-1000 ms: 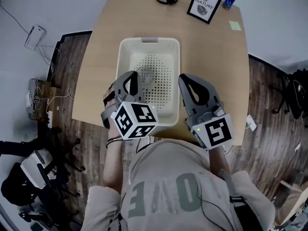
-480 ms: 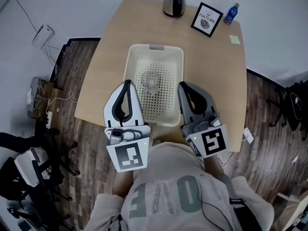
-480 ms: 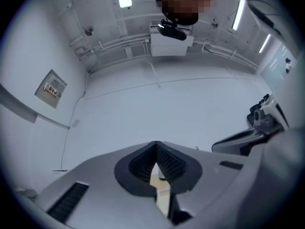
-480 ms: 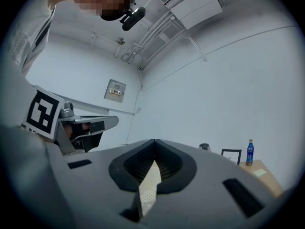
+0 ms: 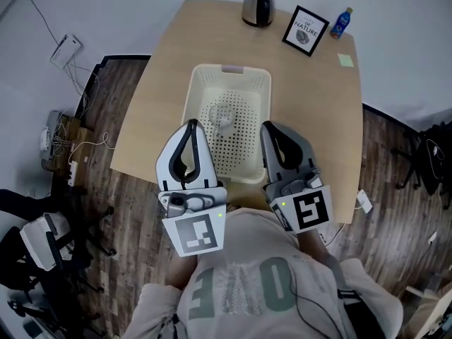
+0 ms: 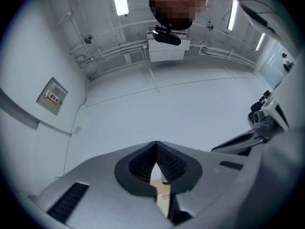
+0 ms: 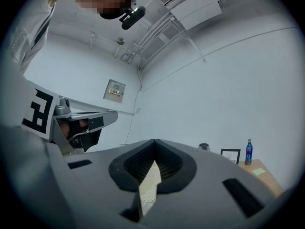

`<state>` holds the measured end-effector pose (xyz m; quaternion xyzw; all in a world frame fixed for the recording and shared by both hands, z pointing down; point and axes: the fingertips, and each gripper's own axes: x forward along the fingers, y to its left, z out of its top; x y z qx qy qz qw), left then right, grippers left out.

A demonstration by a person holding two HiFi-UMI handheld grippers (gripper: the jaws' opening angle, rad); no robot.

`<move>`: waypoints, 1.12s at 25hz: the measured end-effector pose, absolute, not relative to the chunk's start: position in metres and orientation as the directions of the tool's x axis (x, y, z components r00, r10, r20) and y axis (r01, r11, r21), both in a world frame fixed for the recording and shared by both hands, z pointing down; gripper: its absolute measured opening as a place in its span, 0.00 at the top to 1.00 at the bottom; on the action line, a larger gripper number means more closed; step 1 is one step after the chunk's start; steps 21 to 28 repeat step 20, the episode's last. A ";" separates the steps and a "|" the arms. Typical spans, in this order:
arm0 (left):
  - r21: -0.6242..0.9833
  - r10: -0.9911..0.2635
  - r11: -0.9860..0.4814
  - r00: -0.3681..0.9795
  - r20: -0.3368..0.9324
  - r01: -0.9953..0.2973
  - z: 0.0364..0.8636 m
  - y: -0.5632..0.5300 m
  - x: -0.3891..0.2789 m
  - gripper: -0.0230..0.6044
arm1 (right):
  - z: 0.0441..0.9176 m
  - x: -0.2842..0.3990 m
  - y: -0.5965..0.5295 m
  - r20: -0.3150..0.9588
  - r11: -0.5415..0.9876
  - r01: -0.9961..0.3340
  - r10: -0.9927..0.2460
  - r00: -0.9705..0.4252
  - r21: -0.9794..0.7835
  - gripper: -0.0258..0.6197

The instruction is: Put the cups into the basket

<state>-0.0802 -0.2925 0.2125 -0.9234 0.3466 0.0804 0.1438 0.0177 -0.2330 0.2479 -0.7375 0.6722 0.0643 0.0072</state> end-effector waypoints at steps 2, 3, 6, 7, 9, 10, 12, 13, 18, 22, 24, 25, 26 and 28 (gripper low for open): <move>-0.224 -0.618 -0.713 0.746 -0.249 -0.665 0.212 -0.292 -0.081 0.95 | 0.248 0.017 -0.234 -0.102 -0.091 -0.993 -0.991 0.083 0.075 0.96; -0.229 -0.617 -0.711 0.746 -0.249 -0.665 0.212 -0.291 -0.081 0.95 | 0.248 0.016 -0.234 -0.102 -0.088 -0.993 -0.992 0.080 0.076 0.96; -0.240 -0.615 -0.710 0.749 -0.246 -0.662 0.211 -0.290 -0.081 0.95 | 0.247 0.014 -0.235 -0.106 -0.078 -0.994 -0.992 0.069 0.081 0.96; -0.242 -0.614 -0.710 0.750 -0.247 -0.661 0.211 -0.289 -0.080 0.95 | 0.246 0.013 -0.236 -0.108 -0.075 -0.994 -0.992 0.066 0.083 0.96; -0.246 -0.614 -0.708 0.749 -0.249 -0.662 0.211 -0.290 -0.080 0.95 | 0.245 0.012 -0.237 -0.110 -0.071 -0.994 -0.992 0.061 0.086 0.96; -0.247 -0.615 -0.706 0.748 -0.249 -0.663 0.211 -0.290 -0.080 0.95 | 0.245 0.012 -0.238 -0.112 -0.071 -0.994 -0.992 0.061 0.088 0.96; -0.248 -0.617 -0.705 0.747 -0.247 -0.665 0.212 -0.291 -0.082 0.95 | 0.244 0.011 -0.238 -0.113 -0.072 -0.993 -0.992 0.062 0.090 0.96; -0.249 -0.618 -0.705 0.747 -0.244 -0.664 0.212 -0.292 -0.082 0.95 | 0.244 0.011 -0.238 -0.113 -0.073 -0.993 -0.992 0.062 0.091 0.96; -0.248 -0.624 -0.703 0.746 -0.235 -0.666 0.216 -0.295 -0.083 0.95 | 0.246 0.013 -0.239 -0.110 -0.077 -0.992 -0.992 0.067 0.096 0.96; -0.249 -0.625 -0.702 0.745 -0.234 -0.667 0.218 -0.296 -0.083 0.95 | 0.247 0.014 -0.239 -0.112 -0.079 -0.992 -0.991 0.068 0.098 0.96; -0.249 -0.625 -0.702 0.745 -0.234 -0.667 0.218 -0.296 -0.083 0.95 | 0.247 0.014 -0.239 -0.112 -0.079 -0.992 -0.991 0.068 0.098 0.96; -0.249 -0.625 -0.702 0.745 -0.234 -0.667 0.218 -0.296 -0.083 0.95 | 0.247 0.014 -0.239 -0.112 -0.079 -0.992 -0.991 0.068 0.098 0.96; -0.249 -0.625 -0.702 0.745 -0.234 -0.667 0.218 -0.296 -0.083 0.95 | 0.247 0.014 -0.239 -0.112 -0.079 -0.992 -0.991 0.068 0.098 0.96; -0.249 -0.625 -0.702 0.745 -0.234 -0.667 0.218 -0.296 -0.083 0.95 | 0.247 0.014 -0.239 -0.112 -0.079 -0.992 -0.991 0.068 0.098 0.96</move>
